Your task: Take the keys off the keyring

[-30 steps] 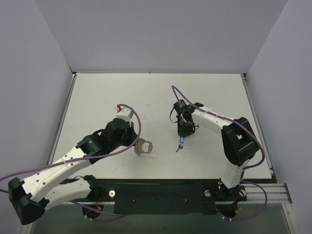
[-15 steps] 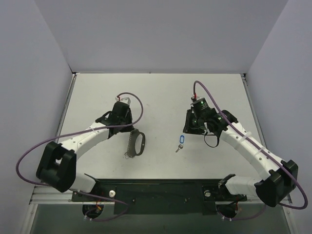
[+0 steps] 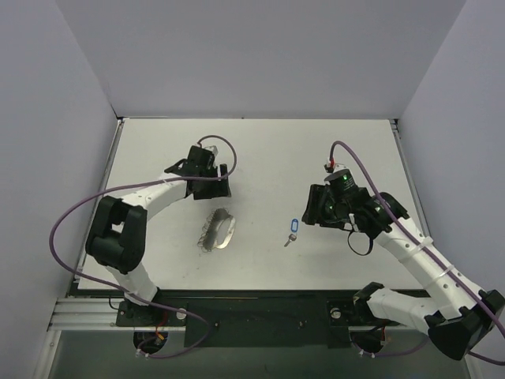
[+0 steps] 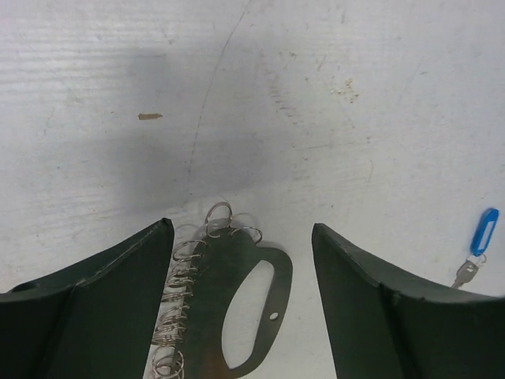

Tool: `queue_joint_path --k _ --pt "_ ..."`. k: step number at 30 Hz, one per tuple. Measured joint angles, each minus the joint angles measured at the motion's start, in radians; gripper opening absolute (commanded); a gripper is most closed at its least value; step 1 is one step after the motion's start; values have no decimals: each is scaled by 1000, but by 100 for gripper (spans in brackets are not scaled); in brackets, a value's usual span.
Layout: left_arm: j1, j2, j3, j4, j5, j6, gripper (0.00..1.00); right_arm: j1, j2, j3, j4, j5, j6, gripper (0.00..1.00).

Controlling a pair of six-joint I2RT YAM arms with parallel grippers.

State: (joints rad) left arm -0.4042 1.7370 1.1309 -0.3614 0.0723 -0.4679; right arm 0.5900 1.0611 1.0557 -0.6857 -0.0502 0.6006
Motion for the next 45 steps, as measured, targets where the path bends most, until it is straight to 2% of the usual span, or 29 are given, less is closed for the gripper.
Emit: queue_joint_path --k 4,8,9,10,15,20,25,30,35,39,40,45 --pt "0 -91 16 -17 -2 23 84 2 -15 0 1 12 -9 56" --pt "0 -289 -7 5 -12 64 84 19 -55 0 7 51 -37 63" --pt "0 -346 -27 22 -11 77 84 24 -70 1 11 64 -50 74" --pt "0 -423 -55 43 -11 93 84 28 -83 3 13 77 -65 90" --pt "0 -744 -219 134 -43 163 83 34 -92 68 31 126 -142 91" --pt "0 -941 -369 127 -240 179 82 35 -98 80 101 152 -156 92" --pt "0 -1122 -541 145 -422 229 78 39 -136 9 178 164 -103 93" --pt "8 -1262 -754 266 -599 325 79 51 -158 -68 212 167 -70 93" --pt "61 -1274 -921 448 -664 376 83 127 -199 -142 225 187 -79 93" --pt "147 -1120 -947 591 -656 370 92 207 -254 -173 227 240 -90 93" --pt "172 -1078 -950 627 -645 368 97 221 -273 -181 227 250 -90 94" --pt "262 -900 -955 789 -578 359 97 230 -368 -233 224 284 -42 96"
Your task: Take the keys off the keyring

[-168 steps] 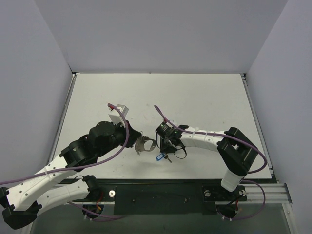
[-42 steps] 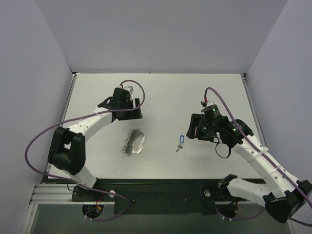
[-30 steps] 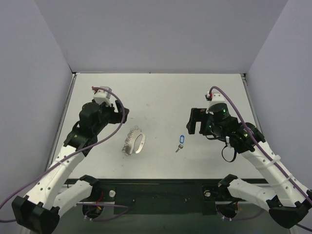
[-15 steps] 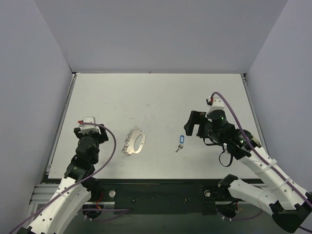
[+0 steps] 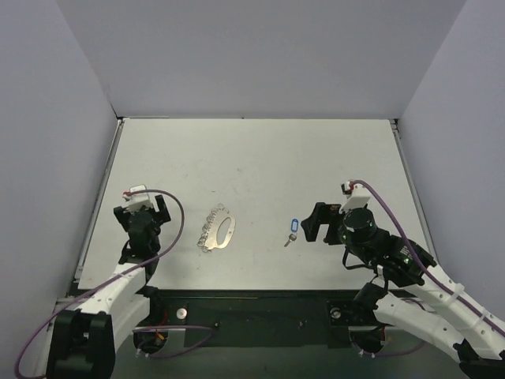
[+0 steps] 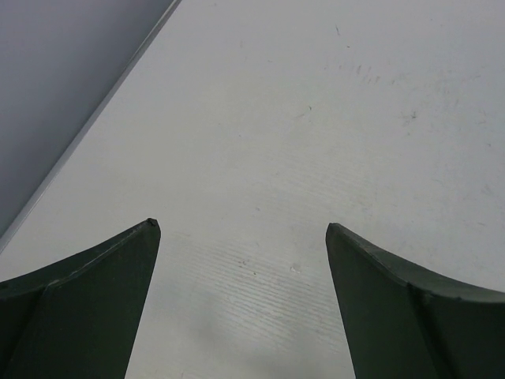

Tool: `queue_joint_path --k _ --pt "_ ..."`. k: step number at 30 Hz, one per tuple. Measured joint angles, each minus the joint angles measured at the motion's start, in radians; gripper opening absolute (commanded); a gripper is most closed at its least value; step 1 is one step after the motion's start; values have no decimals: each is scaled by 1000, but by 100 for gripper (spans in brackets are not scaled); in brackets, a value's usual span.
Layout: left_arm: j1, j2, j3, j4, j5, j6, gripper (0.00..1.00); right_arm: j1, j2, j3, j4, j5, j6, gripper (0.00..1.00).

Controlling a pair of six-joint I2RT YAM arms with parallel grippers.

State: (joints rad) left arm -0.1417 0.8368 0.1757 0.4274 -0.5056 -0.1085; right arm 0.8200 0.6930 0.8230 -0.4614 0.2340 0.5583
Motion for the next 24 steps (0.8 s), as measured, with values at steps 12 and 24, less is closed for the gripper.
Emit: queue_joint_path --k 12,24 --pt "122 372 13 302 145 -24 97 45 -311 -272 -35 20 161 100" --pt "121 628 32 561 315 -17 97 46 -526 -300 -77 51 180 100"
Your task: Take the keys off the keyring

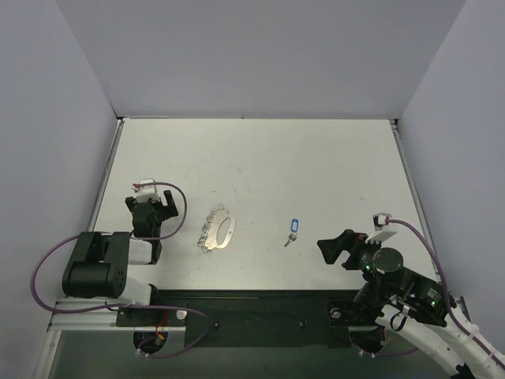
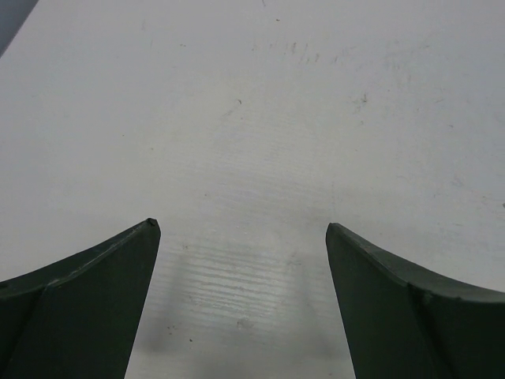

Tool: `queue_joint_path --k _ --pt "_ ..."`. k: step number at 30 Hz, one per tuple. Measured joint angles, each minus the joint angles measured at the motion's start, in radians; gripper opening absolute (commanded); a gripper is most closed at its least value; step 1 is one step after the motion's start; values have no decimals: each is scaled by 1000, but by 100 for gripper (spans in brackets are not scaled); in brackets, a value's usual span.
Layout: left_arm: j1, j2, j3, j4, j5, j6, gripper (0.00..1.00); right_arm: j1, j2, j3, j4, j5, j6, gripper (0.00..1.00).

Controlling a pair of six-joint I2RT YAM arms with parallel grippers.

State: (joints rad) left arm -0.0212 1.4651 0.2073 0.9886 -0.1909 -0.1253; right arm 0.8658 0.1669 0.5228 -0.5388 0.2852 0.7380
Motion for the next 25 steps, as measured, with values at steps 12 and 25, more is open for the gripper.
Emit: queue_joint_path --k 12,25 --pt "-65 2 21 47 -25 40 97 0 -56 -61 -58 98 71 100" --pt "-65 2 21 55 -33 44 97 0 -23 -77 -159 371 274 100"
